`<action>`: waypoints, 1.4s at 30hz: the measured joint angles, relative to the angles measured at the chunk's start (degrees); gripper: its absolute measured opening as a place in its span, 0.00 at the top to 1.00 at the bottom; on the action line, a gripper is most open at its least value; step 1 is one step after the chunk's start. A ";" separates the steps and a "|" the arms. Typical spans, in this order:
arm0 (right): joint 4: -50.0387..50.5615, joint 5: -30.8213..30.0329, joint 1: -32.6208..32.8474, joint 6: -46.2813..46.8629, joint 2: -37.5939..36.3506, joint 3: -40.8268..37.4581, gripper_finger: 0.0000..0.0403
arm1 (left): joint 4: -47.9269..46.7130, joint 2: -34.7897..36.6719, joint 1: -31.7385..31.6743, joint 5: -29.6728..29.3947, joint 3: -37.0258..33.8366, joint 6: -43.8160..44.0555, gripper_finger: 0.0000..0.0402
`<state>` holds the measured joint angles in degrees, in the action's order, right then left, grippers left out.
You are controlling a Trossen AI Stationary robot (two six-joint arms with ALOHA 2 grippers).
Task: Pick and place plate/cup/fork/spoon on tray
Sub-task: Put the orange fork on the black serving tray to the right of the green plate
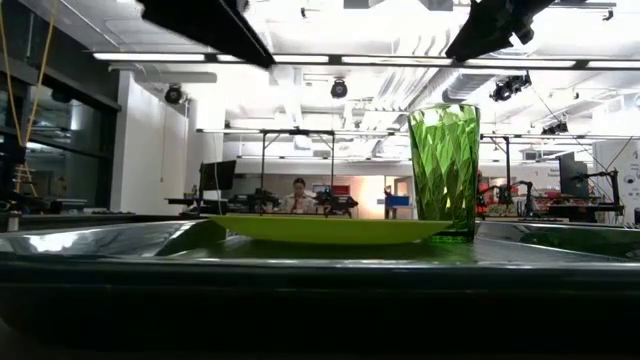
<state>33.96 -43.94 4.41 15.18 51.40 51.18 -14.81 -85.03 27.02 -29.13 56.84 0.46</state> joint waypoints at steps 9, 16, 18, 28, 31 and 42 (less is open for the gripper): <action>0.37 -0.19 -0.03 1.75 0.00 0.02 0.54 | 11.08 13.21 -6.92 -5.80 -12.29 -1.99 0.61; 5.21 4.23 -3.24 4.77 -0.02 0.08 0.54 | 48.00 16.76 -19.57 9.52 -30.61 -2.20 0.61; 10.77 11.34 -4.84 8.34 -0.02 0.09 0.54 | 52.34 16.81 -22.92 12.27 -31.95 -0.61 0.61; 38.18 26.04 -1.56 37.05 -0.24 -2.67 0.54 | 51.97 17.05 -31.50 18.98 -27.45 4.72 0.61; 36.93 30.00 2.17 44.26 -0.47 -7.20 0.54 | 51.92 17.05 -31.86 18.98 -27.23 5.32 0.61; 32.60 30.20 15.83 61.23 1.49 -8.55 0.54 | 51.91 17.03 -31.83 21.78 -27.23 3.49 0.61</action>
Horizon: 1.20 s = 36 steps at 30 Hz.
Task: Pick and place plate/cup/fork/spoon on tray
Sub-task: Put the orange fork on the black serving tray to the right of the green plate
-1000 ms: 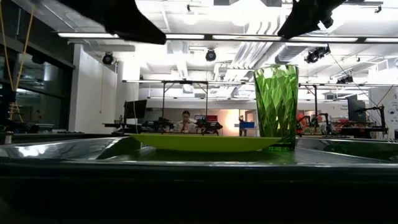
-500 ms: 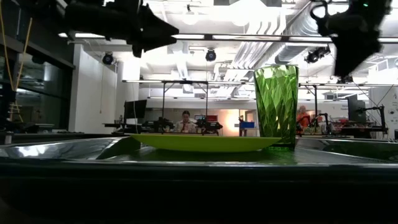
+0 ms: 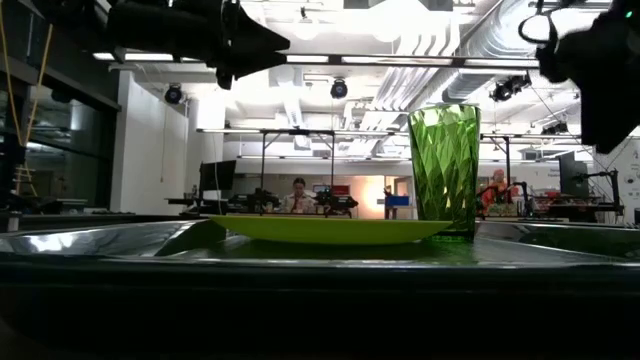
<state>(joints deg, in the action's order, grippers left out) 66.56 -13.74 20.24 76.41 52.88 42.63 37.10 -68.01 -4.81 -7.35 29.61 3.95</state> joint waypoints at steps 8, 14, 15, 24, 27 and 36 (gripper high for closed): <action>-11.50 -3.80 5.77 -4.99 0.56 0.48 0.54 | 0.15 0.00 -0.01 -0.02 0.00 -2.61 0.61; -16.27 1.64 8.21 -7.47 3.07 0.50 0.54 | -0.23 0.00 0.01 -0.02 0.00 -2.56 0.61; -16.15 3.03 8.66 -6.64 3.71 0.50 0.54 | -0.36 0.00 0.01 -0.02 0.00 -2.57 0.61; -12.23 2.96 13.96 9.67 11.91 0.50 0.54 | -0.39 0.00 0.01 -0.04 0.00 -2.56 0.61; -11.16 3.59 15.77 16.53 16.22 0.50 0.54 | -0.39 0.00 0.01 -0.04 0.00 -0.98 0.61; -9.78 6.84 19.17 30.39 28.00 0.50 0.54 | -0.37 0.00 0.06 -0.02 0.00 7.25 0.61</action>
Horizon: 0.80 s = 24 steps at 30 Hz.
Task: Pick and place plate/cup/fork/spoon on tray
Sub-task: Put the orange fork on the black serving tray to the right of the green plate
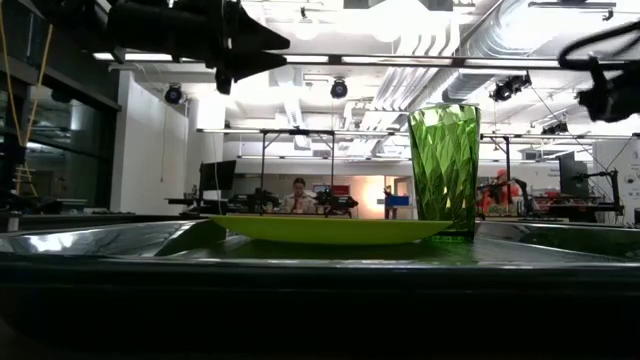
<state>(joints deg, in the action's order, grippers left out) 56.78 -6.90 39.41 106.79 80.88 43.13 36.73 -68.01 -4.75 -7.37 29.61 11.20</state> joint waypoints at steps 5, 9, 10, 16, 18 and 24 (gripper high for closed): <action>0.17 0.19 1.16 3.90 5.50 0.00 0.54 | 0.07 0.00 0.04 2.14 -0.02 0.70 0.61; -0.82 1.19 1.25 4.25 8.76 0.00 0.54 | 0.69 0.00 0.04 2.22 -0.02 -1.28 0.61; -1.08 1.40 1.24 4.33 9.35 0.10 0.54 | 0.66 0.00 0.04 2.18 -0.02 -1.92 0.61; -1.71 1.32 1.25 5.74 12.28 0.42 0.56 | 0.66 0.00 0.02 2.18 -0.02 -2.34 0.61; -1.95 1.35 1.25 5.78 12.52 0.39 0.61 | 0.70 0.00 0.02 2.18 -0.02 -2.41 0.61; -3.17 0.87 1.25 5.76 12.61 0.35 0.89 | 0.90 0.00 0.02 2.11 -0.02 -4.42 0.61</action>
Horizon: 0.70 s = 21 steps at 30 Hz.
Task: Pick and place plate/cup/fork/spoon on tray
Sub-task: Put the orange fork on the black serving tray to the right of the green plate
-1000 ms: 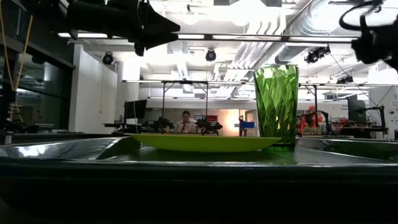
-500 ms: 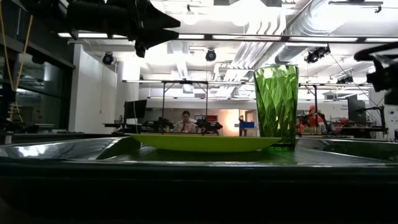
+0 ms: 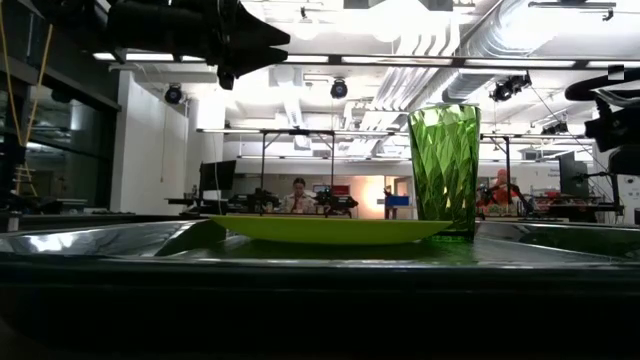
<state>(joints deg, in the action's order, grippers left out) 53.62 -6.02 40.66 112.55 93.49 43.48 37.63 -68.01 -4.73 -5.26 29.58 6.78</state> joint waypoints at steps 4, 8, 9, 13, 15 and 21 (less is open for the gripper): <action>-0.64 -1.85 0.10 -0.72 0.02 -0.10 0.97 | 0.00 0.00 0.00 -0.03 0.00 0.05 0.61; 2.59 -1.88 0.55 -2.56 -0.02 2.12 0.96 | 0.00 0.00 0.00 -0.02 0.00 0.20 0.61; 6.14 -2.36 0.84 -2.74 -0.29 3.26 0.97 | 0.00 0.00 0.00 0.04 0.00 0.47 0.61; 17.15 -7.34 2.61 -3.26 -2.23 10.94 0.98 | 0.01 0.00 0.00 0.07 0.00 0.51 0.61; 23.14 -9.58 3.84 -3.96 -2.74 14.60 0.98 | 0.00 0.00 0.00 0.07 0.00 0.53 0.61; 19.86 -25.72 7.78 -12.74 -2.82 22.56 0.99 | -0.02 -0.02 0.00 0.09 0.00 0.55 0.61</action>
<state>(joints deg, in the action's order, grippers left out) 73.47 -31.74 48.45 99.82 90.67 66.04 37.60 -68.03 -4.73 -5.17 29.58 7.33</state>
